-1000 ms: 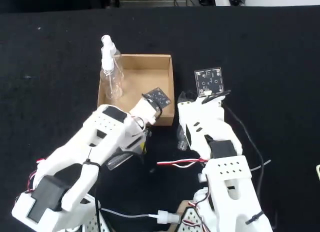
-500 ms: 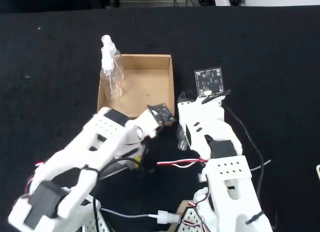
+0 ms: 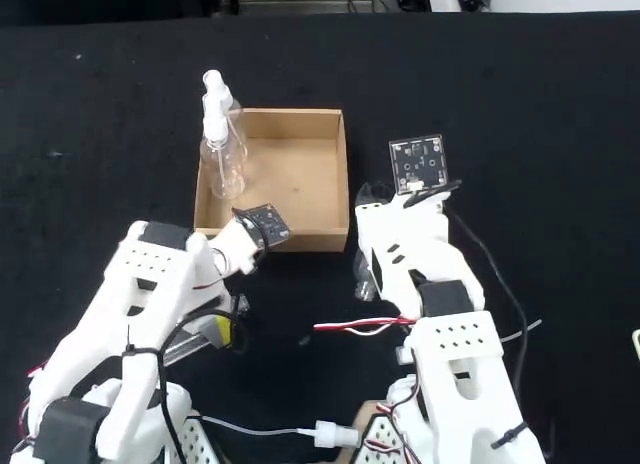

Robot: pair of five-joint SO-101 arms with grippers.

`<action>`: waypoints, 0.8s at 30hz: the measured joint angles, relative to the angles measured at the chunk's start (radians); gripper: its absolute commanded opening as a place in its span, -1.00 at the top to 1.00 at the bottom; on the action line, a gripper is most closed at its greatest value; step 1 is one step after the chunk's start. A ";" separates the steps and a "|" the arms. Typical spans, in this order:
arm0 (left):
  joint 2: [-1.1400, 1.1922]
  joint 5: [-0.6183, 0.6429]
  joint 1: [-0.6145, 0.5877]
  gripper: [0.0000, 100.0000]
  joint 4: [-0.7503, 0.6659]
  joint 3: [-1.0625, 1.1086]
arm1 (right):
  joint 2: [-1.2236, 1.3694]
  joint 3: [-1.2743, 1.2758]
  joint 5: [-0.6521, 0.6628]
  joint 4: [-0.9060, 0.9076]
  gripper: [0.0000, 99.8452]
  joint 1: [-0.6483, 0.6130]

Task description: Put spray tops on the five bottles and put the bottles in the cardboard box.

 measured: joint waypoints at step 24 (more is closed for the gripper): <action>0.000 0.009 0.018 0.93 -0.206 0.173 | 0.000 0.000 0.000 0.000 0.92 0.000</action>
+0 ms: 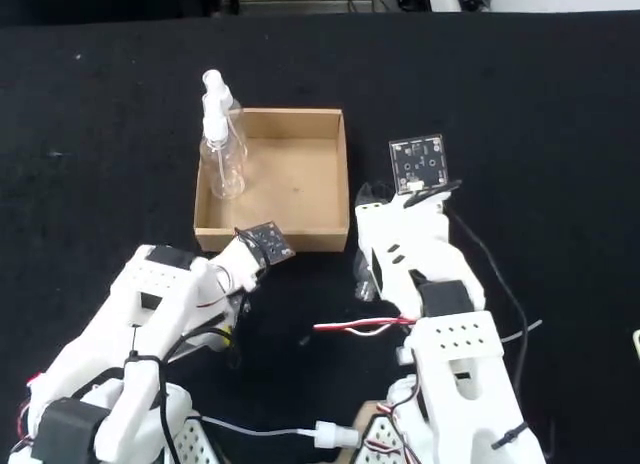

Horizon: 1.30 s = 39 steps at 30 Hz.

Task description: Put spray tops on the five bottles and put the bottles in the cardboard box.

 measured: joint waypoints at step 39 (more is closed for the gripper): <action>-0.437 0.609 -0.605 0.94 -0.123 0.068 | -0.006 -0.262 0.394 1.028 0.66 -0.654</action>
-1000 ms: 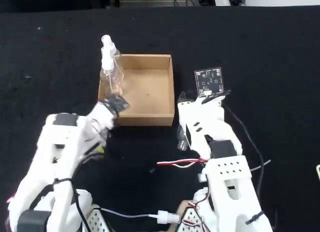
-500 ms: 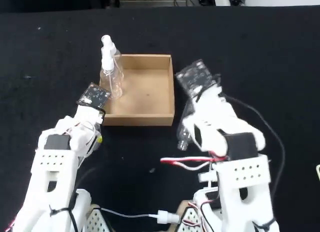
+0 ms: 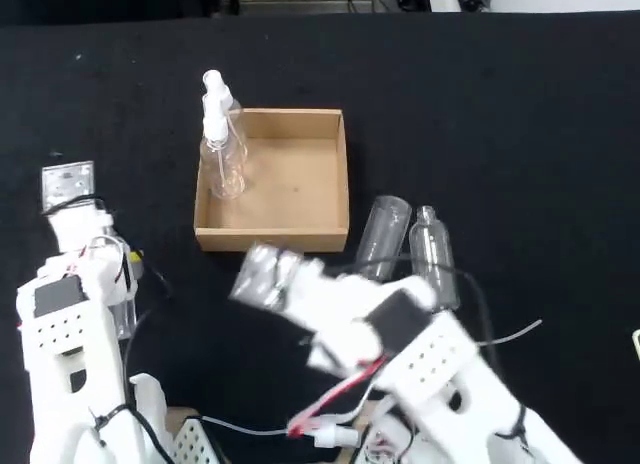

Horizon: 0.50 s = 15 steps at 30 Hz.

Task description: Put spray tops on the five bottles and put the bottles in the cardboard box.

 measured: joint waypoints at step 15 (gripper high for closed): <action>0.000 0.071 -0.161 0.94 -0.029 -0.040 | 0.087 0.074 -0.356 -0.262 0.66 -0.425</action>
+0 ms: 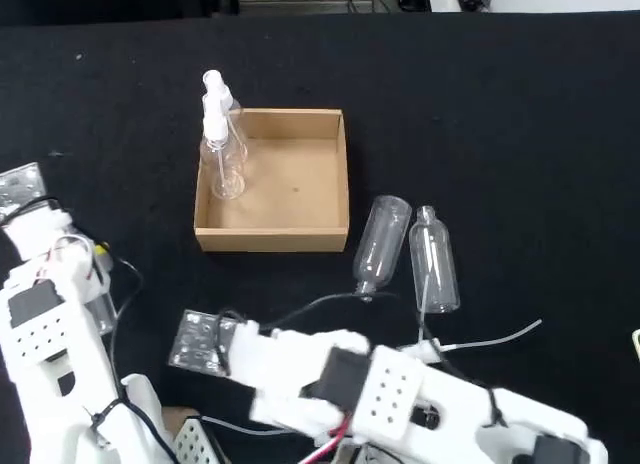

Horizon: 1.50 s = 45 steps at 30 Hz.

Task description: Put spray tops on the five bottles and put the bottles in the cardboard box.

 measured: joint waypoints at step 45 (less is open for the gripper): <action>0.000 0.147 -0.261 0.94 -0.049 -0.037 | 0.468 -0.060 -0.012 -0.226 0.98 -0.025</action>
